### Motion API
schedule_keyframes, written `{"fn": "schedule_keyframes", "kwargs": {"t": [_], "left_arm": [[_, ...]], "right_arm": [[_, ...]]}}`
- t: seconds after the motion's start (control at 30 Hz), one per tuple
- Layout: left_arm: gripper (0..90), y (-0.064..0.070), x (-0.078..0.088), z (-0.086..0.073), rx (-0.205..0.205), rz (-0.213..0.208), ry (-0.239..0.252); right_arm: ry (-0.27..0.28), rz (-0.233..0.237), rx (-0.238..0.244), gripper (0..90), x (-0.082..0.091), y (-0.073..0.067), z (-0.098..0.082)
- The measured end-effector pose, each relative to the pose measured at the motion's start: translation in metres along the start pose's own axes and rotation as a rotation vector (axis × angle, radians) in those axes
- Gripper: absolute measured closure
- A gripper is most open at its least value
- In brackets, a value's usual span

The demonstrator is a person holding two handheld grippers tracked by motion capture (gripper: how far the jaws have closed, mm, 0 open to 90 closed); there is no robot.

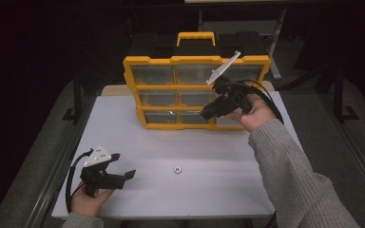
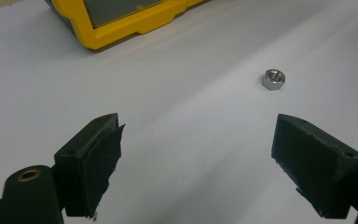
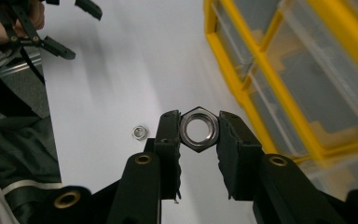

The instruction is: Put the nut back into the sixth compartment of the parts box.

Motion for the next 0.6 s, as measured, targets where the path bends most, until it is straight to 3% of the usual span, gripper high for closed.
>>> {"fn": "schedule_keyframes", "kwargs": {"t": [0.23, 0.27, 0.37, 0.4, 0.6], "left_arm": [[15.3, 0.0, 0.001, 0.0, -0.011, 0.001, -0.01], [15.3, 0.0, 0.0, 0.0, 0.002, -0.001, 0.002], [15.3, 0.0, 0.0, 0.0, -0.011, 0.0, -0.009], [15.3, 0.001, -0.001, 0.0, 0.006, -0.004, 0.004], [15.3, 0.0, 0.001, 0.0, -0.01, -0.001, -0.01]], "right_arm": [[0.014, -0.037, -0.051, 69.1, 0.021, 0.018, -0.01], [0.014, -0.037, -0.051, 69.1, 0.021, 0.018, -0.01], [0.012, -0.05, -0.089, 69.1, 0.027, 0.025, -0.016], [0.008, -0.063, -0.096, 69.1, 0.028, 0.027, -0.018], [-0.003, -0.11, -0.143, 69.1, 0.033, 0.042, -0.029]]}}
Point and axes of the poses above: each handheld gripper's, and its own axes: x roughly backward along the jaws, z roughly out of its top, y roughly to its right, the point moved 3 cm from there along -x, roughly forward along the jaws, and after that the axes turned 7 degrees about -y, right-handed, at the moved point
